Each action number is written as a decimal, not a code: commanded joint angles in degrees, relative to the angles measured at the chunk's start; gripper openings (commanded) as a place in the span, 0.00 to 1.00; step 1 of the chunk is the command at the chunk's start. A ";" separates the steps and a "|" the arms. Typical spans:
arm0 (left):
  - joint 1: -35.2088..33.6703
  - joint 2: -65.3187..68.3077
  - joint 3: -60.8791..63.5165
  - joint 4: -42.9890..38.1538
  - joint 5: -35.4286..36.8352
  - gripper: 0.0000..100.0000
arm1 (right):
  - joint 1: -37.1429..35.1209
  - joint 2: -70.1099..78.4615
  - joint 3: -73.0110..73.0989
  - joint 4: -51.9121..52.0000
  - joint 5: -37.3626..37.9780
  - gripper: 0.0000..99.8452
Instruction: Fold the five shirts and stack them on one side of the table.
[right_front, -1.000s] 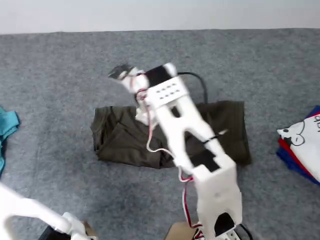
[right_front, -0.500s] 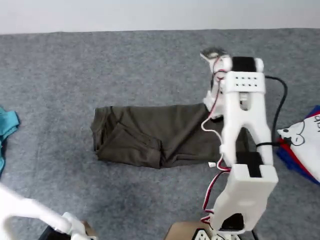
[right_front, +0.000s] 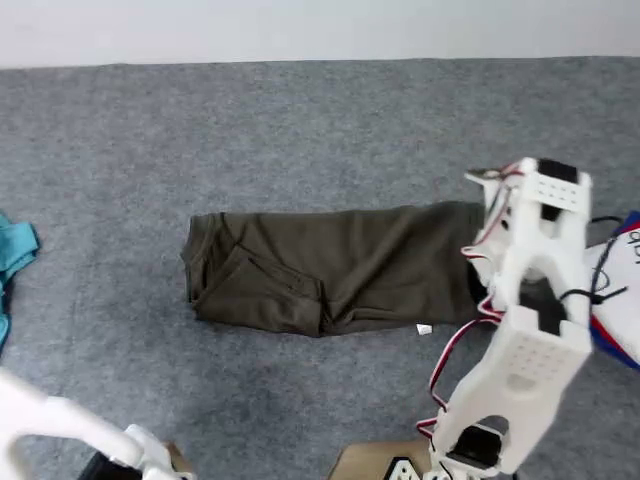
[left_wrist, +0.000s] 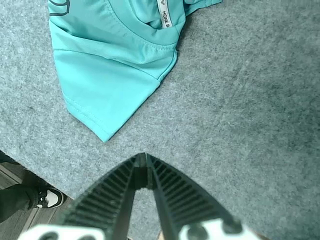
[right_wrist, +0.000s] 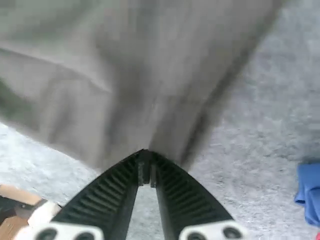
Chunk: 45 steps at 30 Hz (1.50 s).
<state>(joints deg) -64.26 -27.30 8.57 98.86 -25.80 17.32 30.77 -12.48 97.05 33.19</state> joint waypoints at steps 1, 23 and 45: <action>0.44 -1.76 -2.07 1.32 -0.35 0.01 | 3.38 0.31 -0.53 -0.75 2.90 0.01; 0.35 -1.76 -2.07 1.49 -0.35 0.01 | -5.76 -14.55 14.59 -5.49 0.97 0.01; 0.26 -1.76 -2.07 1.49 -0.35 0.01 | 7.52 -9.36 4.31 -0.66 9.76 0.01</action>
<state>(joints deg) -64.26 -27.30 8.57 99.03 -25.80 24.35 22.15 -1.67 91.96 42.59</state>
